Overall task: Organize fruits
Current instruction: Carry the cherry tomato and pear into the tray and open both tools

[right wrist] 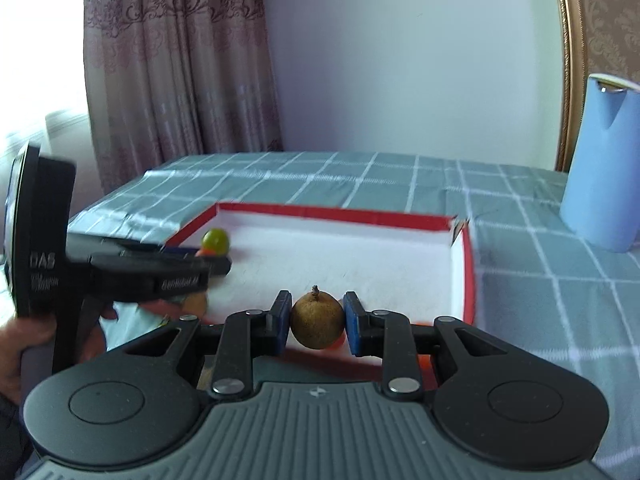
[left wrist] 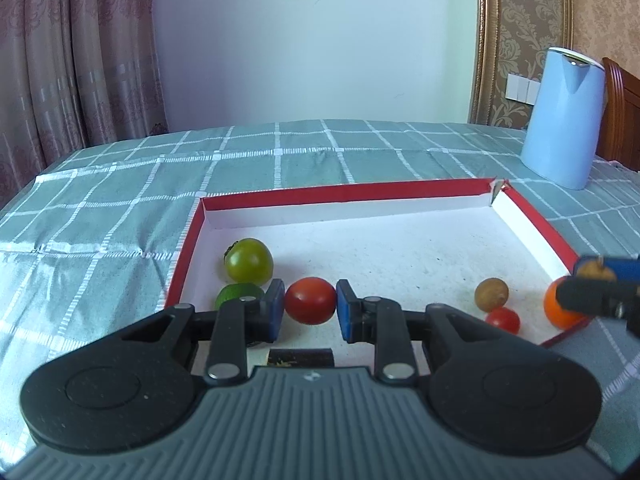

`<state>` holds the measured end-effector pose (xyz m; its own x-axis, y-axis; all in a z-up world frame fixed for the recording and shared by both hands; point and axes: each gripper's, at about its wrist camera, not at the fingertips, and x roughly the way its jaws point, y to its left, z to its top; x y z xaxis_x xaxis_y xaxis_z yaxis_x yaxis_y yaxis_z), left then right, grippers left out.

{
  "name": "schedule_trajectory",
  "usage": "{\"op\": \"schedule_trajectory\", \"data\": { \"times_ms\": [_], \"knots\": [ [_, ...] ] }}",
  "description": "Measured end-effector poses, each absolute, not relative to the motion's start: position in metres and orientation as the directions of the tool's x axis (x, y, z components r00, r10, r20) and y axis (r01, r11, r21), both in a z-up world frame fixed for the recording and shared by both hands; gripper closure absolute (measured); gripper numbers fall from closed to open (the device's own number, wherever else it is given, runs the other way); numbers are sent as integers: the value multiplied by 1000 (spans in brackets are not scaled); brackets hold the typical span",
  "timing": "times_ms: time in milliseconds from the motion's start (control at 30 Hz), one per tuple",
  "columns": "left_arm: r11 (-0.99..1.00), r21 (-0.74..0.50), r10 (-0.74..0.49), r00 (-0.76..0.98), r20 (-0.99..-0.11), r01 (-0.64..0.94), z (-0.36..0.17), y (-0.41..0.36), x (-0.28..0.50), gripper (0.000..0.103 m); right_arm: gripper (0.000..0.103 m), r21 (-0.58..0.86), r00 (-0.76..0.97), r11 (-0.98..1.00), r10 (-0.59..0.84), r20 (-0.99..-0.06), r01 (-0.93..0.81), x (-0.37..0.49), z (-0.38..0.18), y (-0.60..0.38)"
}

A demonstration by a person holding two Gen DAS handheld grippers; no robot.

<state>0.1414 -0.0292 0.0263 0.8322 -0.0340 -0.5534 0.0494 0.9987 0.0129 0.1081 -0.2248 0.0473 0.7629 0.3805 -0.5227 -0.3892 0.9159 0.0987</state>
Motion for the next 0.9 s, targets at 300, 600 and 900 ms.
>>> {"op": "schedule_trajectory", "data": {
  "times_ms": [300,600,900],
  "knots": [
    [999,33,11,822,-569,10,21,-28,159,78,76,32,785,947,284,-550,-320,160,38,-211],
    [999,37,36,823,-568,-19,19,-27,177,78,76,-8,746,964,202,-635,-268,212,8,-202],
    [999,49,32,807,-590,-4,15,-39,195,77,76,-32,721,961,183,-668,-274,218,-4,-199]
  ]
}}
